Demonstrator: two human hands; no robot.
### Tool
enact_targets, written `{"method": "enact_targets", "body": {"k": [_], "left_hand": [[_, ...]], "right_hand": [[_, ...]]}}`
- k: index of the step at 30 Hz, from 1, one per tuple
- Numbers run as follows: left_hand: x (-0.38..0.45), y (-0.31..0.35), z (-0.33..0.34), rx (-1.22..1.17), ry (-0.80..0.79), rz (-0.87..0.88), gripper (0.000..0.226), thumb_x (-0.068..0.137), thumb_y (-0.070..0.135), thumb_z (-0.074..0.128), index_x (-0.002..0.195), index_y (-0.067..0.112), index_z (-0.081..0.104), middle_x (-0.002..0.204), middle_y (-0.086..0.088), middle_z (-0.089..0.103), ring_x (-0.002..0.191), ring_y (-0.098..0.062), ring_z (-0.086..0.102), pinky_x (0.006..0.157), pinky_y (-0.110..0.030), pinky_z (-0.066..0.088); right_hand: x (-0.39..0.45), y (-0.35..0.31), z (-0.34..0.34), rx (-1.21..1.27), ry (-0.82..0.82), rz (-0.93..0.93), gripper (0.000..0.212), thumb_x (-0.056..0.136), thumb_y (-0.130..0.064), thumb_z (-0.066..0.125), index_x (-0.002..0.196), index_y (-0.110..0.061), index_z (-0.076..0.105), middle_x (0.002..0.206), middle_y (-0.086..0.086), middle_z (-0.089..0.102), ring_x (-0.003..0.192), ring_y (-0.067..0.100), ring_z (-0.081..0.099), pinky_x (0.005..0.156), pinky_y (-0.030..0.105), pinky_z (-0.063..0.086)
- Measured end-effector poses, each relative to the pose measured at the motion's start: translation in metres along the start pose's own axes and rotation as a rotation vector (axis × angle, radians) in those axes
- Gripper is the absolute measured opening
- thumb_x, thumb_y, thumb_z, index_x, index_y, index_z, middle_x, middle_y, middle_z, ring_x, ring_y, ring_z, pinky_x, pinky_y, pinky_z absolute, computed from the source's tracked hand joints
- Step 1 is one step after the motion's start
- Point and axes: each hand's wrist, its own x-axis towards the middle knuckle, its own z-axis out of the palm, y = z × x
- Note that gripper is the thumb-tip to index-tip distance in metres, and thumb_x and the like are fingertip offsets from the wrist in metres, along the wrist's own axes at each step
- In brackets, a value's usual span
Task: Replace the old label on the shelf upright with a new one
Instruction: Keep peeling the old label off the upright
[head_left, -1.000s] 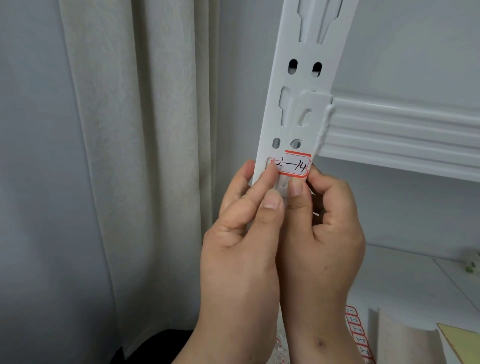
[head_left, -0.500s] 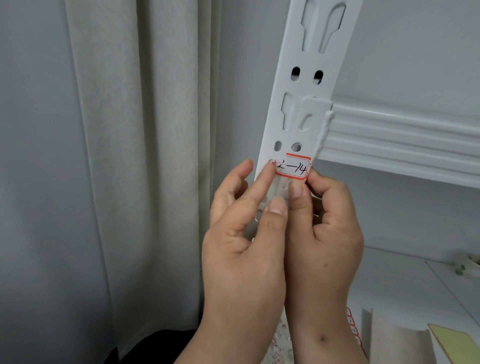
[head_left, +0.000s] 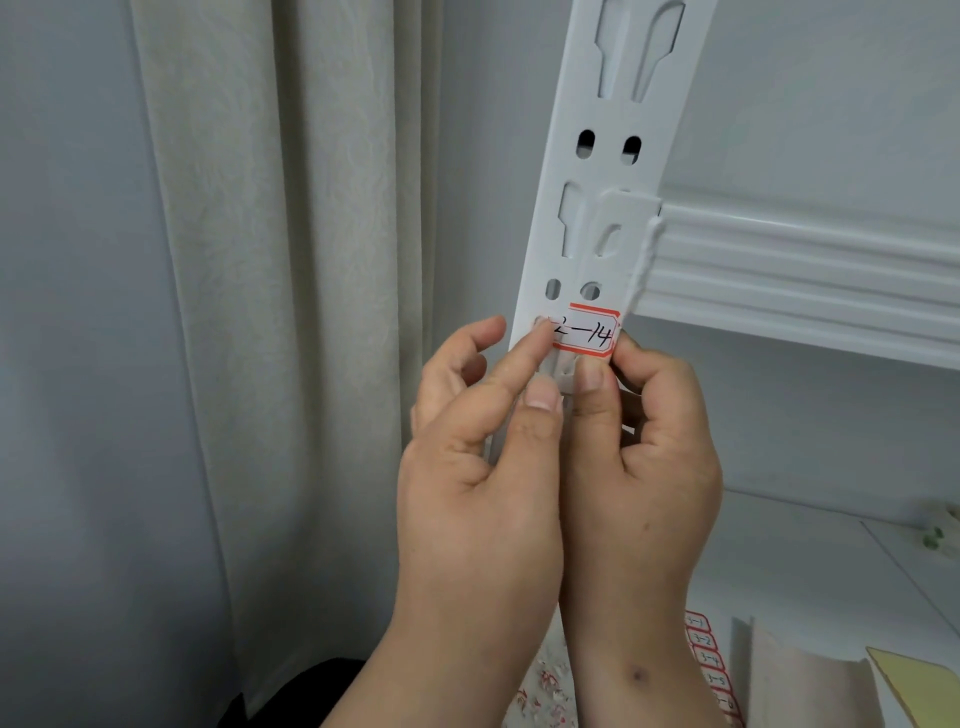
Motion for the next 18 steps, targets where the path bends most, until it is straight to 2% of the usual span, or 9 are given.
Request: {"method": "enact_targets", "body": {"k": [4,8,13,18], "left_hand": [[0.005,0.005,0.000,0.081,0.002,0.030,0.023,0.096,0.005,0.059,0.117,0.002,0.067,0.099,0.044,0.058,0.102,0.024,0.051,0.086,-0.002,0.040],[0.013,0.009,-0.003,0.126,0.009,0.068,0.016,0.094,0.001,0.059,0.106,0.002,0.069,0.090,0.041,0.060,0.091,0.025,0.052,0.080,0.000,0.040],[0.018,0.009,-0.007,0.142,0.006,0.074,0.010,0.093,0.004,0.062,0.094,0.010,0.070,0.088,0.040,0.059,0.090,0.025,0.052,0.079,0.000,0.039],[0.020,0.011,-0.004,0.181,0.084,0.089,0.007,0.093,0.011,0.066,0.098,0.014,0.071,0.095,0.035,0.058,0.098,0.021,0.052,0.085,-0.003,0.039]], "right_hand": [[-0.001,0.001,0.001,-0.020,0.036,0.010,0.015,0.090,-0.031,0.054,0.102,-0.030,0.063,0.093,-0.012,0.067,0.083,0.005,0.063,0.065,0.004,0.040],[-0.002,-0.001,0.002,-0.020,0.047,0.001,0.012,0.090,-0.032,0.053,0.100,-0.034,0.059,0.093,-0.012,0.066,0.084,0.005,0.062,0.066,0.005,0.040],[-0.001,-0.001,0.001,-0.047,0.043,-0.019,0.010,0.091,-0.031,0.052,0.100,-0.034,0.058,0.093,-0.016,0.065,0.082,0.003,0.061,0.067,0.005,0.040],[-0.001,-0.002,-0.002,-0.050,0.018,-0.013,0.013,0.092,-0.033,0.053,0.102,-0.032,0.060,0.093,-0.015,0.065,0.084,0.003,0.062,0.067,0.005,0.041]]}}
